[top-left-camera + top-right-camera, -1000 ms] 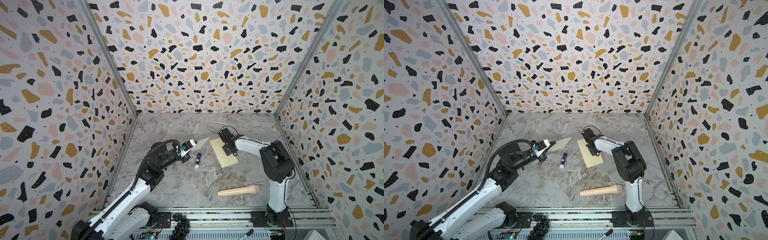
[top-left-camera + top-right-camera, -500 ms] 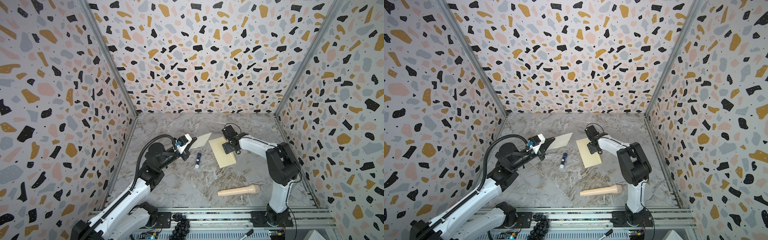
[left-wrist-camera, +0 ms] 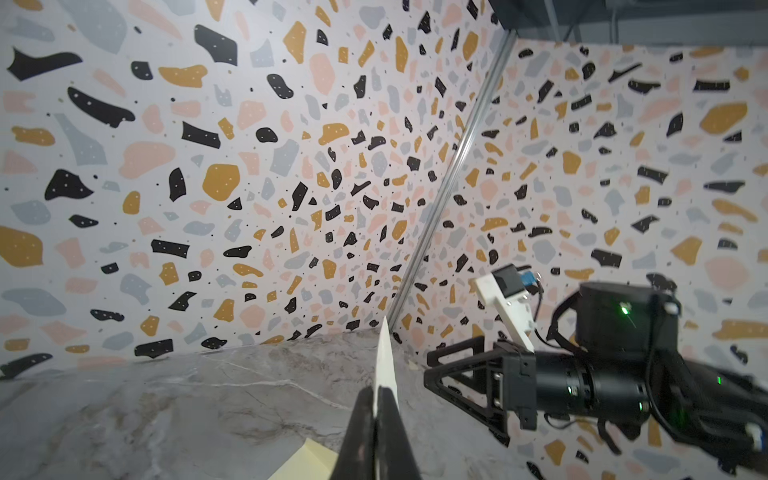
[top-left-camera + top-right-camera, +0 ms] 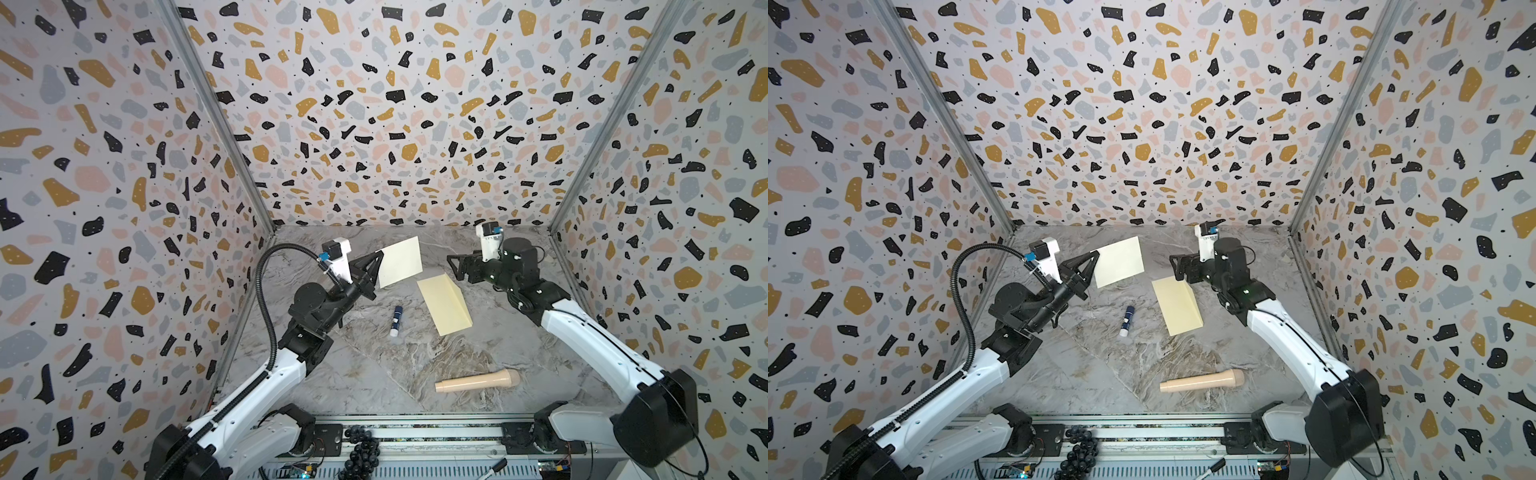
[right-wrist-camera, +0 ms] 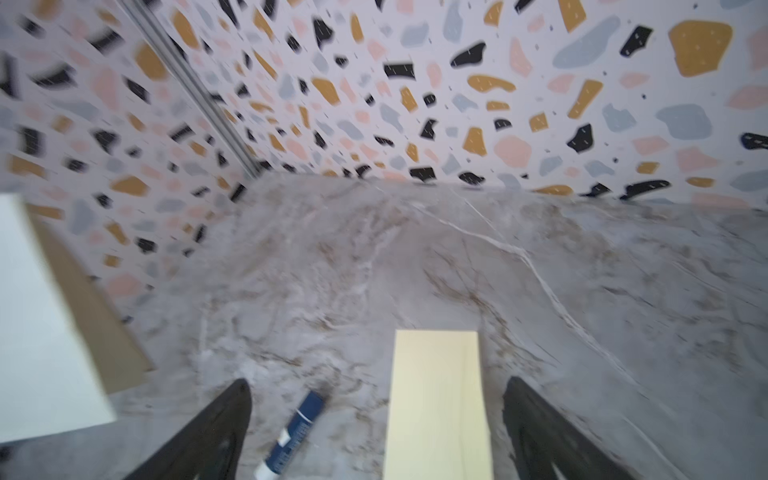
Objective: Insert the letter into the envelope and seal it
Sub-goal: 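Raise the cream letter with the left gripper while the right gripper lifts off the envelope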
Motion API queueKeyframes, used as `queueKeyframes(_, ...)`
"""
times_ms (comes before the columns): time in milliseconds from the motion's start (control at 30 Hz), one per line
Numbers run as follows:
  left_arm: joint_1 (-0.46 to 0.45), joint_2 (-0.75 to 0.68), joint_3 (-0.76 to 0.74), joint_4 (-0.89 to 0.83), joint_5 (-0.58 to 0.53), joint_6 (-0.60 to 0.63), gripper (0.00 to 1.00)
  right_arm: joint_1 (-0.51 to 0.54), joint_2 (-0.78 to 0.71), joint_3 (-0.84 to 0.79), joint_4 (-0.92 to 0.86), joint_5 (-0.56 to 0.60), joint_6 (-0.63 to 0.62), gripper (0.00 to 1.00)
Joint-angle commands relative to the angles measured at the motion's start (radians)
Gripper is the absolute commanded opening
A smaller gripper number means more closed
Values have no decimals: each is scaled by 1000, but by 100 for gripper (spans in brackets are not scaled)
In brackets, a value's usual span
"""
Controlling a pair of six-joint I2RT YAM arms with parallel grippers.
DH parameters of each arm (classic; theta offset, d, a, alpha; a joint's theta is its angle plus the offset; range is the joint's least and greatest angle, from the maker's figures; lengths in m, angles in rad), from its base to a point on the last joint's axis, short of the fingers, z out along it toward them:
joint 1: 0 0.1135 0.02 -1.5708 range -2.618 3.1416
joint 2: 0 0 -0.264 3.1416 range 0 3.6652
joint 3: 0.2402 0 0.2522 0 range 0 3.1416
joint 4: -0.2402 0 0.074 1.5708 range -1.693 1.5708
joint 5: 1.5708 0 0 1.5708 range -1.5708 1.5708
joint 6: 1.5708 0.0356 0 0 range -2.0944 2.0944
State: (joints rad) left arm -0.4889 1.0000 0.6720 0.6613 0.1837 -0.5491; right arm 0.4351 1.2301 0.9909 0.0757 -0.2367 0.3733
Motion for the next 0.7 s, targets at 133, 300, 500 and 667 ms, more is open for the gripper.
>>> queueKeyframes(133, 4, 65, 23, 218, -50, -424, 0, 10, -66, -250, 762, -273, 598, 95)
queueKeyframes(300, 4, 105, 10, 303, -37, -560, 0, 86, -34, -304, 928, -191, 743, 95)
queueKeyframes(500, 4, 129, 5, 350, -15, -635, 0, 157, 19, -326, 1067, -107, 829, 93)
queueKeyframes(667, 4, 132, 0, 360, -11, -643, 0, 176, 74, -289, 1086, -96, 853, 86)
